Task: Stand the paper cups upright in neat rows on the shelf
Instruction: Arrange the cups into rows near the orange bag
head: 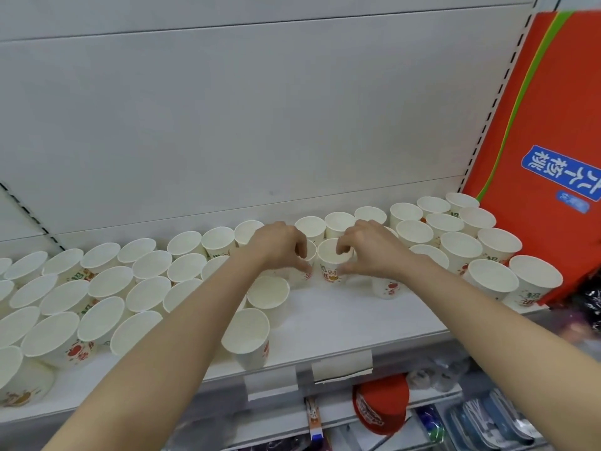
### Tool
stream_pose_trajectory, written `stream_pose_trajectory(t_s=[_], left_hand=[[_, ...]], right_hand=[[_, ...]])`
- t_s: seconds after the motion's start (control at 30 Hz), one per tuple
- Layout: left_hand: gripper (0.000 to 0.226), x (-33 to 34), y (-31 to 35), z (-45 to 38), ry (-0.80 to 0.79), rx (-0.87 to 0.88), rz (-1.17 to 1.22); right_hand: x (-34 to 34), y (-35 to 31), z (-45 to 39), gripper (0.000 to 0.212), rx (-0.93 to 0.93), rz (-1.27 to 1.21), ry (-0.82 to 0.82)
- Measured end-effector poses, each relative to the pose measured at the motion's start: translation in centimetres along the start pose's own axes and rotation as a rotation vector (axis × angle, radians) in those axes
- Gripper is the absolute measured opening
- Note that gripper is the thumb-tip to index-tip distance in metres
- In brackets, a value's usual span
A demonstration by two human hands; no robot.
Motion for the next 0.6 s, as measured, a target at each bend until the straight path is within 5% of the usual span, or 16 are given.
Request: stream_pose_trajectory(t_s=[0.17, 0.37, 0.6], left_hand=[[0.008, -0.4, 0.9, 0.1, 0.014, -0.061, -0.091], [0.007, -0.3, 2.3, 1.8, -0.054, -0.003, -0.095], [0.005, -0.2, 3.5, 0.7, 0.095, 0.005, -0.162]], right_hand=[[1.1, -0.2, -1.0, 0.01, 0.055, -0.034, 0.031], [0.3, 1.4, -0.2, 0.004, 0.044, 0.002, -0.036], [0.5, 2.6, -0.5, 0.005, 0.034, 0.069, -0.066]])
Point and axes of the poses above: each hand's wrist, its own z-axis away from the middle knuckle, its own x-axis out of the palm, y = z × x, the point moved 5 cm from there along -z, towards the middle knuckle, and after that the axes turned 3 degrees about y, right-handed, at the moved point
